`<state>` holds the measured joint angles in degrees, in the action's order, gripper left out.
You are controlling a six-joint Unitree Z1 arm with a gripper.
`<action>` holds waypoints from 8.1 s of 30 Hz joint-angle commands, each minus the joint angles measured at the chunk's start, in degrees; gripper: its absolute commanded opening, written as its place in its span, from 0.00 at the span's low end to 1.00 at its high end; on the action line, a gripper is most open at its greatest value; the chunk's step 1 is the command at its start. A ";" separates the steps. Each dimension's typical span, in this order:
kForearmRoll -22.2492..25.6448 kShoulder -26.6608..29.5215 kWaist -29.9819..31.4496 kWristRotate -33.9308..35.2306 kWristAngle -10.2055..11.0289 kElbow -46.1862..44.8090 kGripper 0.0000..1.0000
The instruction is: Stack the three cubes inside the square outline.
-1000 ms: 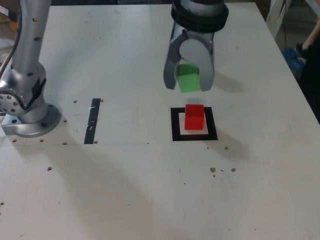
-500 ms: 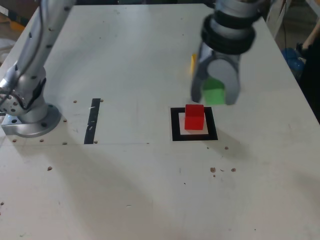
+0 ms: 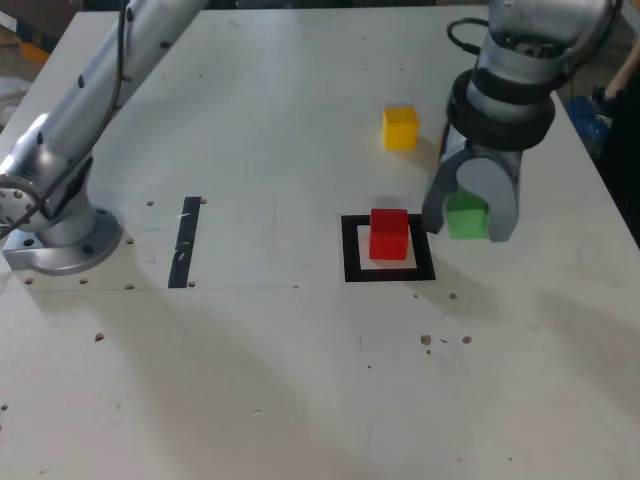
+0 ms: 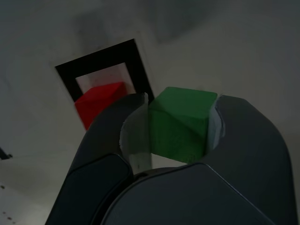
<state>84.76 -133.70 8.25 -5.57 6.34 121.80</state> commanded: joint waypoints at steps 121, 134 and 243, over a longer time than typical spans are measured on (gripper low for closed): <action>-8.19 18.56 -11.26 -3.75 2.77 -23.37 0.15; -8.35 18.30 -2.36 5.06 0.31 -24.90 0.15; -20.18 22.97 13.37 -11.83 -4.31 -48.80 0.68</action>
<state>64.91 -110.81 21.65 -17.30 2.12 73.22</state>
